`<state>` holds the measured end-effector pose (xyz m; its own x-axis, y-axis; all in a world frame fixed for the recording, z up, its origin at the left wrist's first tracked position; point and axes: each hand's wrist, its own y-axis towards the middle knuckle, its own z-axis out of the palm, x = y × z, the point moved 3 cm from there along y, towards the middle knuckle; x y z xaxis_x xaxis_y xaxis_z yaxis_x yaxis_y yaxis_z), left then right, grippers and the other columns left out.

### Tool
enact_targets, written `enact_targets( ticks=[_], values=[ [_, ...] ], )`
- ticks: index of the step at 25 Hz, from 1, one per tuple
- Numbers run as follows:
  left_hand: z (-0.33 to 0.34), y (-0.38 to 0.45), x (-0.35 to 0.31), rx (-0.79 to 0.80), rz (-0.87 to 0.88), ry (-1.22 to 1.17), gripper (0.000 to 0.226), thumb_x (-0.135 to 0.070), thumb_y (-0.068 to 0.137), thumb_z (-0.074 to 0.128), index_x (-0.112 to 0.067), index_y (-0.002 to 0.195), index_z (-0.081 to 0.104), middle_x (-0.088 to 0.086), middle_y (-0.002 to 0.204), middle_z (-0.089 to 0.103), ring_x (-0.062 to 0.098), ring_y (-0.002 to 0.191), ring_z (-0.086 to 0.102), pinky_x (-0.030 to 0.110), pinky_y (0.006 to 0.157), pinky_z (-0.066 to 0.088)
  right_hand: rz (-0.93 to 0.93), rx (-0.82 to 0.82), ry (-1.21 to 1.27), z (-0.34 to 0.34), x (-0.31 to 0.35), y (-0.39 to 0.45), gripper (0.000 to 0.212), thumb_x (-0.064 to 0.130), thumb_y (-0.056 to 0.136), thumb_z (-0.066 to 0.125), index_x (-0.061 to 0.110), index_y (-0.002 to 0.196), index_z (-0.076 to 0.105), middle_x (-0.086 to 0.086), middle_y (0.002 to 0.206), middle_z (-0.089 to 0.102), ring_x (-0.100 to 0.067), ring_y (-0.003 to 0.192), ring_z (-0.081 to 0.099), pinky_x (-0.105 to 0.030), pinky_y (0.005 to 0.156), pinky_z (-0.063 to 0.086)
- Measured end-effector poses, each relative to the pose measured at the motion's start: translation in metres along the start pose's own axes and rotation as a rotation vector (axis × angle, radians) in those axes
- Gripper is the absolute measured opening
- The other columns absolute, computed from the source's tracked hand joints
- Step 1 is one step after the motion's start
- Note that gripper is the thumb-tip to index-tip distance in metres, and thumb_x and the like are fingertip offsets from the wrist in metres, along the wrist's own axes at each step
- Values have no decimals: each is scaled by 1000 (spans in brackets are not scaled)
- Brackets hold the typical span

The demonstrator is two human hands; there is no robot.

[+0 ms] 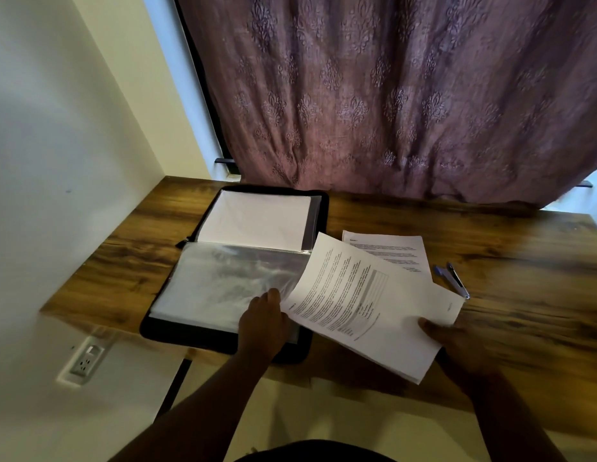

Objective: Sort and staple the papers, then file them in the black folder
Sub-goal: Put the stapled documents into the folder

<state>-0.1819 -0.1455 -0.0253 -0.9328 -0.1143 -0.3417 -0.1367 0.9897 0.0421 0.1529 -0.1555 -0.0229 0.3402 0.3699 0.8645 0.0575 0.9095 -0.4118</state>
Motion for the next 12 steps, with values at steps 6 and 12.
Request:
enact_targets(
  ticks=[6,12],
  values=[
    [2,-8,0,-90,-21,-14,12,-18,88,56,-11,98,55,8,89,61,30,81,59,39,64,49,106,102,-76,-8,-3,9,38,15,77,73,12,110,54,-23,116,62,-38,102,63,-57,91,50],
    [-4,-5,-11,-102,-29,22,14,-23,93,48,-11,99,51,6,87,62,28,76,58,34,62,44,22,130,-541,-25,-17,34,72,39,77,77,13,135,45,-13,121,62,-34,106,61,-58,93,50]
  ],
)
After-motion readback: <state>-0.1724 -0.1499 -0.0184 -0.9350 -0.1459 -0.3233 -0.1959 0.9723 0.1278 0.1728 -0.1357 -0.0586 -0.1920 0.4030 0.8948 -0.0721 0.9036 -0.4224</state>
